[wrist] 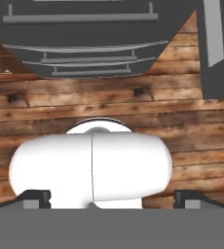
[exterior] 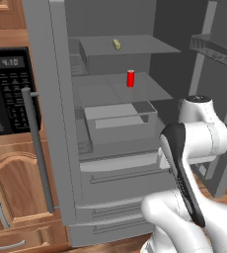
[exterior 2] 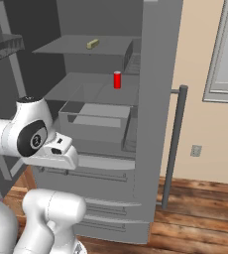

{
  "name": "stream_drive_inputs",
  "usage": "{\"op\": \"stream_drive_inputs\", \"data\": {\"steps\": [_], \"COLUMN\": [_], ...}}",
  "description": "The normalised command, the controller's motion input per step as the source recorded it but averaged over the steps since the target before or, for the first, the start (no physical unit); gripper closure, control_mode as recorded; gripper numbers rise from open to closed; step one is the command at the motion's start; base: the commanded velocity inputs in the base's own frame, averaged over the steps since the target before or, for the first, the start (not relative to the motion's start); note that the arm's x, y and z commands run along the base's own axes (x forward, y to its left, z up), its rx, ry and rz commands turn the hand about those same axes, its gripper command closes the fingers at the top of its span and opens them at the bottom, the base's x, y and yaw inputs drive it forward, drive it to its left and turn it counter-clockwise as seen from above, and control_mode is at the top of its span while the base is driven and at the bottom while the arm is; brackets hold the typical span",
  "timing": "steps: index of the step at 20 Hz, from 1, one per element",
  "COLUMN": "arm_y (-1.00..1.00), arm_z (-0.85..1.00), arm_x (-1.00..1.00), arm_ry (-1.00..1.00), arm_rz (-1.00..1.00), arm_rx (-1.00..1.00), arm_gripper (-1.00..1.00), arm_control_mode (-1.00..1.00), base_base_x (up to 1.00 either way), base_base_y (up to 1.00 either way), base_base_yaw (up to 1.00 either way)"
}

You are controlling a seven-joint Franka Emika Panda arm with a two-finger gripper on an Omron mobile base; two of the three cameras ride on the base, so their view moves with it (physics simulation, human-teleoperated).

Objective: Retrieve the butter from the fridge and place it on a plate on the dining table. Then retrieve the butter knife by the fridge and place it near the plate.

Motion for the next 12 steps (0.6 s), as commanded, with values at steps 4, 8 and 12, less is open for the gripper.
{"op": "stream_drive_inputs", "data": {"steps": [4, 8, 12], "arm_y": [-0.02, 0.0, 0.0], "arm_z": [0.15, 0.23, 0.26], "arm_x": [0.0, 0.0, -0.04], "arm_ry": [-0.21, -0.22, -0.22], "arm_rz": [0.0, 0.0, 0.0], "arm_rx": [0.02, 0.06, 0.07], "arm_gripper": [-1.0, -1.0, -1.0], "arm_control_mode": [-1.0, -1.0, -1.0], "base_base_x": [0.0, 0.0, 0.0], "base_base_y": [0.0, 0.0, 0.0], "base_base_yaw": [0.0, 0.0, 0.0]}}
